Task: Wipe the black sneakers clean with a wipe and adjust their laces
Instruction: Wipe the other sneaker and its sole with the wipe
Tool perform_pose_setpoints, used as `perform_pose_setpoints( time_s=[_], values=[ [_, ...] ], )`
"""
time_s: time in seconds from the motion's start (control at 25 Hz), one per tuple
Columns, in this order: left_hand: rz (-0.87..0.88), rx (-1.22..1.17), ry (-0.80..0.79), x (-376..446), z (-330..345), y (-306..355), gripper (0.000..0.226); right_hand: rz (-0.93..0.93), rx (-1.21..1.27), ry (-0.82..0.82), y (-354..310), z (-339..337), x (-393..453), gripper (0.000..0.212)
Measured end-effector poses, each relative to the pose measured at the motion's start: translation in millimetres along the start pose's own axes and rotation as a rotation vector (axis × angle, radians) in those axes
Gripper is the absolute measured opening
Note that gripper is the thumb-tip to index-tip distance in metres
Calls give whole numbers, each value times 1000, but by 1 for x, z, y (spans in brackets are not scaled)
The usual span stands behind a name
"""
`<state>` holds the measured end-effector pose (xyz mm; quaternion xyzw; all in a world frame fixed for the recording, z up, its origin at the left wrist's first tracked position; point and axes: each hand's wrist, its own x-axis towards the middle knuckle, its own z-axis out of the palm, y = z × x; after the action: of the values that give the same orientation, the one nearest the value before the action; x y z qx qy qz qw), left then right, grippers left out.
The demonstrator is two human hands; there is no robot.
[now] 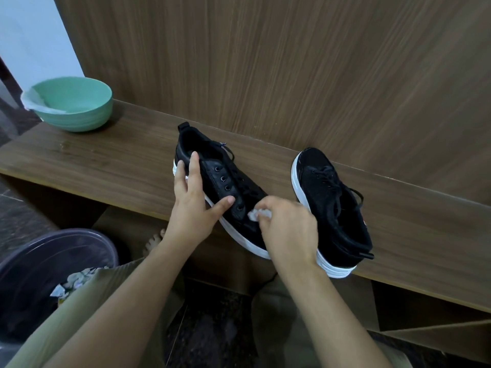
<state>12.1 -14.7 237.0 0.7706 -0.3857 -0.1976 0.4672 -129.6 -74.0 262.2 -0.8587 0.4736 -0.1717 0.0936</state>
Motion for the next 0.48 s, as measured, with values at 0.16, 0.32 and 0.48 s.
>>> perform_pose_setpoints(
  time_s=[0.16, 0.32, 0.48],
  values=[
    [-16, 19, 11, 1, 2, 2, 101, -106, 175, -8, -4, 5, -12, 11],
    [-15, 31, 4, 1, 0, 0, 101, -29, -141, 60, -1, -2, 9, 13],
    [-21, 13, -12, 2, -1, -1, 101, 115, -157, -147, 12, -33, 2, 13]
  ],
)
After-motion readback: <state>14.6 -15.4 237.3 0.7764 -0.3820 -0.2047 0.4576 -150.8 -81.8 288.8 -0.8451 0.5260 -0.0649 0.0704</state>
